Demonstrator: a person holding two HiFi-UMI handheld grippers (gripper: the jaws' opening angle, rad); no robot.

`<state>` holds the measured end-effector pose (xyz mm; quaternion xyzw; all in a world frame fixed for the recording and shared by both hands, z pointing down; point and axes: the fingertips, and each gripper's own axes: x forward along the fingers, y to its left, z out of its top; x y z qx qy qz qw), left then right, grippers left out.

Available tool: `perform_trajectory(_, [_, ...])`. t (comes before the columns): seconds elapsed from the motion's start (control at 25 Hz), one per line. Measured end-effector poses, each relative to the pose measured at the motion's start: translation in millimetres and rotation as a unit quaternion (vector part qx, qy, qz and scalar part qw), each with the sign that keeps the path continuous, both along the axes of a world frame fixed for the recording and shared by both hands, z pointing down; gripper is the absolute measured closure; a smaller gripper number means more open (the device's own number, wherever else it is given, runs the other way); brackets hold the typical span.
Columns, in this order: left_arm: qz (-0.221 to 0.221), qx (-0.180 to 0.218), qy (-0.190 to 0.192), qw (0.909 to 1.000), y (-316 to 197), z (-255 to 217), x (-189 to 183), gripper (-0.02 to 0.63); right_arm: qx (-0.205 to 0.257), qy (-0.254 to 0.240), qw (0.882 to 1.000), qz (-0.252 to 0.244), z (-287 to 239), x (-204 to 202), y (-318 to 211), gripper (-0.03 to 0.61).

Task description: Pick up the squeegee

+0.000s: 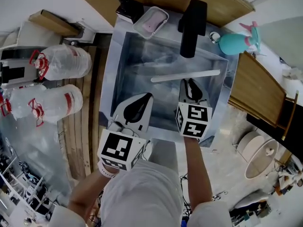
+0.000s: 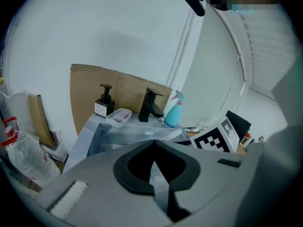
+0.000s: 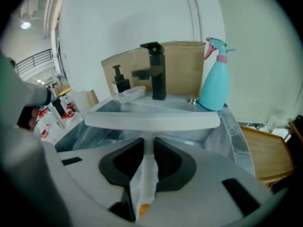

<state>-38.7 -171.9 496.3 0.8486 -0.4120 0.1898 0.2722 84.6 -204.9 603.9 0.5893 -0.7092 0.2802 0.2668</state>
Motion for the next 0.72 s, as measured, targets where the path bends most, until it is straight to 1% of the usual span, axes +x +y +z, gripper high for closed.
perform_trajectory(0.12, [-0.012, 0.003, 0.002, 0.9999, 6.8, -13.8, -6.1, 0.615, 0.027, -0.005, 1.0, -0.001, -28.9, -0.3, 4.3, 0.514])
perform_trajectory(0.44, [-0.04, 0.032, 0.009, 0.9986, 21.8, -60.2, -23.3, 0.615, 0.094, -0.005, 0.996, -0.002, -119.0, 4.1, 18.8, 0.514])
perform_trajectory(0.72, [-0.037, 0.068, 0.022, 0.9967, 36.9, -108.4, -20.8, 0.615, 0.152, -0.011, 0.988, 0.0, -199.8, 12.5, 38.7, 0.514])
